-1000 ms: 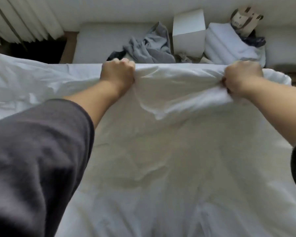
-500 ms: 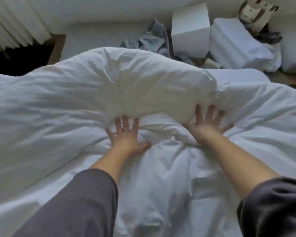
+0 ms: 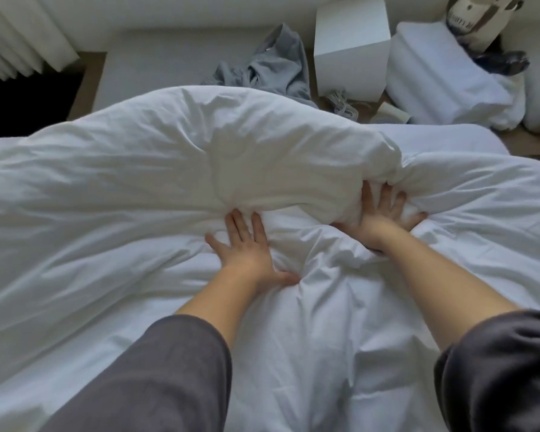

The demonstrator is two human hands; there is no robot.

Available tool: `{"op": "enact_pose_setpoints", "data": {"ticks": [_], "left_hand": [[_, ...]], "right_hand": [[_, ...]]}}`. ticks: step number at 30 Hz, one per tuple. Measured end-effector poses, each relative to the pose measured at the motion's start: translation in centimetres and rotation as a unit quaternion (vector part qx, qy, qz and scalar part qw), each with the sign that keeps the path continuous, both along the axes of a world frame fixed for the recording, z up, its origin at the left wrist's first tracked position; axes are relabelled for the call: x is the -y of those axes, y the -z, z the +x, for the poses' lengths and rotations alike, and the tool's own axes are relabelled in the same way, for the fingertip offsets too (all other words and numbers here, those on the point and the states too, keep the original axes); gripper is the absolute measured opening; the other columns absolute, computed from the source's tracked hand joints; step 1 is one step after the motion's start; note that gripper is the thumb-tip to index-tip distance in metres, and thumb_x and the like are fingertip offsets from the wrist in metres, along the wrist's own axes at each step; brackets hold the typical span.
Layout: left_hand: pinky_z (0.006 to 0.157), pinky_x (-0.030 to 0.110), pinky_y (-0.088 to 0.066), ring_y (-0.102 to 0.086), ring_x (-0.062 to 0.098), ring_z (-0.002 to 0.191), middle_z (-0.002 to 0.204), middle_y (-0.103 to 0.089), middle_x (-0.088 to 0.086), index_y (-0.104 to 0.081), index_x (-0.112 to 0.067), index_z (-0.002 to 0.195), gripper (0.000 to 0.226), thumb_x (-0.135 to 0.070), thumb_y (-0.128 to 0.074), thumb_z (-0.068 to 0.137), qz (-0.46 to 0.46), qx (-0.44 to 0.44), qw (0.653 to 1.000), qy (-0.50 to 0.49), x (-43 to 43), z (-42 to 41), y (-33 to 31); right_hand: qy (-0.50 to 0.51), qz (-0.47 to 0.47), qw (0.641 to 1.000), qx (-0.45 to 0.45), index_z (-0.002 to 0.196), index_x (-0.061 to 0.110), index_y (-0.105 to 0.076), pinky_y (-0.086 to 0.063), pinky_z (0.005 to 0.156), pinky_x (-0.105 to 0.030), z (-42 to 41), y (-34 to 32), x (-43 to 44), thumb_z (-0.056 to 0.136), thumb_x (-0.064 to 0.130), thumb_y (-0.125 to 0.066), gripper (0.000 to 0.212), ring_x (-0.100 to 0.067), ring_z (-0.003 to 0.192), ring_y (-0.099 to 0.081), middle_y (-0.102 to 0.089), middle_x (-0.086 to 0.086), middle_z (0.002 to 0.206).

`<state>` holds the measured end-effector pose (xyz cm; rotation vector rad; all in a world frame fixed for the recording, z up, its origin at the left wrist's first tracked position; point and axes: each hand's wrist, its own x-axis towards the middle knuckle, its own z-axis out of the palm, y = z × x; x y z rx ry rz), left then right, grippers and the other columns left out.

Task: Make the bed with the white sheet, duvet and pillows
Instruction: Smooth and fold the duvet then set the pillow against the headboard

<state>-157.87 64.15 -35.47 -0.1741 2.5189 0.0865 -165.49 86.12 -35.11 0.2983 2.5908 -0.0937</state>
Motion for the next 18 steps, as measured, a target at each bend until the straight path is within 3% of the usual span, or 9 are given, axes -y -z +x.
{"op": "enact_pose_setpoints", "data": {"ticks": [2,5,7,9,12,13,15,17,18], "left_hand": [[0.105,0.075,0.001,0.029,0.038,0.142,0.152,0.032,0.023,0.031,-0.010,0.146,0.147,-0.090,-0.053,0.056,0.006,-0.001,1.000,-0.004,0.2,0.0,0.0],[0.107,0.073,-0.001,0.027,0.036,0.143,0.153,0.030,0.022,0.029,-0.012,0.146,0.146,-0.089,-0.055,0.056,0.002,0.002,1.000,0.000,0.2,0.6,-0.2],[0.107,0.073,-0.001,0.027,0.036,0.143,0.154,0.030,0.021,0.029,-0.012,0.147,0.145,-0.089,-0.055,0.057,0.001,-0.003,1.000,0.001,0.3,1.0,-0.2],[0.107,0.073,0.000,0.027,0.036,0.143,0.153,0.030,0.022,0.029,-0.012,0.147,0.144,-0.089,-0.055,0.058,-0.002,-0.004,1.000,0.000,0.4,1.0,-0.1],[0.107,0.073,0.000,0.028,0.037,0.142,0.153,0.032,0.022,0.031,-0.011,0.145,0.144,-0.089,-0.054,0.059,-0.009,0.001,1.000,0.000,0.2,0.9,0.0],[0.107,0.073,0.000,0.029,0.037,0.142,0.153,0.032,0.022,0.031,-0.011,0.145,0.144,-0.089,-0.053,0.059,-0.010,0.000,1.000,0.001,0.2,0.9,0.0],[0.107,0.074,0.001,0.029,0.037,0.142,0.152,0.032,0.022,0.031,-0.010,0.145,0.144,-0.090,-0.053,0.058,-0.008,-0.005,1.000,0.000,0.3,1.0,0.1],[0.107,0.074,0.002,0.029,0.037,0.142,0.152,0.032,0.022,0.031,-0.010,0.145,0.144,-0.091,-0.051,0.058,-0.008,-0.004,1.000,-0.001,0.3,1.0,0.3],[0.106,0.074,0.002,0.029,0.037,0.142,0.152,0.032,0.022,0.032,-0.010,0.145,0.144,-0.091,-0.050,0.058,-0.009,-0.003,1.000,-0.001,0.3,0.9,0.3]], "right_hand": [[-0.028,0.004,0.999,-0.033,0.151,0.041,0.001,-0.013,0.108,-0.066,-1.1,-1.1,-1.6,0.068,0.092,-0.037,0.104,-0.033,0.146,-0.012,-0.005,-0.002,0.160],[-0.065,-0.041,0.989,-0.125,0.134,0.025,-0.048,-0.035,0.106,-0.052,-3.5,-4.7,-5.1,0.095,0.058,-0.039,0.051,-0.037,0.124,-0.045,-0.047,-0.015,0.140],[-0.050,0.038,0.977,-0.205,0.131,0.019,-0.050,-0.035,0.105,-0.053,-5.2,-6.4,-7.1,0.099,0.040,-0.042,0.039,-0.035,0.126,-0.043,-0.047,-0.015,0.138],[-0.040,0.132,0.978,-0.155,0.149,0.027,-0.026,-0.025,0.109,-0.059,-5.9,-6.9,-8.6,0.095,0.042,-0.049,0.061,-0.031,0.140,-0.029,-0.032,-0.008,0.153],[0.006,0.022,1.000,0.006,0.154,0.033,0.005,-0.044,0.097,-0.043,-5.4,-6.6,-9.5,0.080,0.047,-0.070,0.106,-0.034,0.118,-0.052,-0.052,-0.014,0.138],[0.010,0.001,0.999,0.032,0.155,0.031,0.001,-0.046,0.087,-0.037,-4.9,-7.0,-9.5,0.078,0.045,-0.074,0.108,-0.033,0.108,-0.057,-0.058,-0.014,0.129],[-0.029,0.023,0.999,0.034,0.146,0.021,-0.035,-0.046,0.083,-0.035,-4.4,-8.2,-9.0,0.078,0.043,-0.074,0.081,-0.031,0.103,-0.060,-0.063,-0.010,0.122],[-0.160,0.170,0.972,-0.011,0.118,0.026,-0.062,-0.043,0.088,-0.035,-3.8,-8.8,-7.8,0.081,0.043,-0.063,0.040,-0.025,0.097,-0.063,-0.068,-0.002,0.110],[-0.252,0.273,0.927,-0.046,0.110,0.028,-0.064,-0.038,0.093,-0.037,-3.2,-8.7,-7.1,0.085,0.040,-0.056,0.028,-0.022,0.098,-0.063,-0.068,0.001,0.108]]}}
